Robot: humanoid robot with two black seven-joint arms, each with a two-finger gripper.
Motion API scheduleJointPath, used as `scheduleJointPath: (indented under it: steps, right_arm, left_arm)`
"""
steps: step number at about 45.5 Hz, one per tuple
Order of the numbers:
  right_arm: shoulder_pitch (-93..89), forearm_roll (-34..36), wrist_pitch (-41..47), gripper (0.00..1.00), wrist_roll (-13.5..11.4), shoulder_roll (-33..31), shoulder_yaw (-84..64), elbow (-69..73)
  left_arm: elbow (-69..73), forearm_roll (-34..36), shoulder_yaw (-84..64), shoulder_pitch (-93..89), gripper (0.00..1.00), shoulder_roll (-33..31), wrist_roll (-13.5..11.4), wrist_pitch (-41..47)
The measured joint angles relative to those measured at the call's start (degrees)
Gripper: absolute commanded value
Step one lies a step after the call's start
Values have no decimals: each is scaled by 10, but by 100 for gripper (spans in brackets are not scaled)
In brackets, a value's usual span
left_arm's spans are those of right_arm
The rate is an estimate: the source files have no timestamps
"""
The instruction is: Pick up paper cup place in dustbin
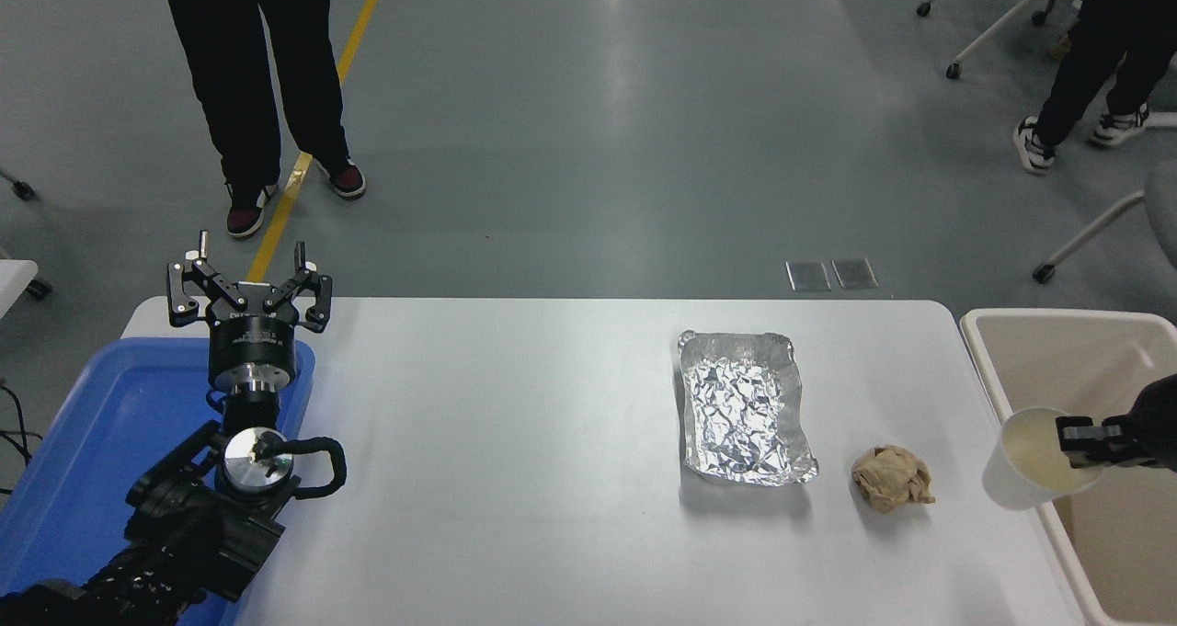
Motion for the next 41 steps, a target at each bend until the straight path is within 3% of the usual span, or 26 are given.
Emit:
scheduleJointPath:
  steps: [7,14,41]
  right_arm:
    - [88,-7,34,0,38,51,-51,-18]
    - [144,-11,64,0,57,78,-80,-25]
    - [160,64,106,0,68,78,-103,-101]
  left_arm:
    - [0,0,0,1,99,0,0,0]
    - [0,0,0,1,99,1,0,0]
    - [-1,0,0,2,99,2,0,0]
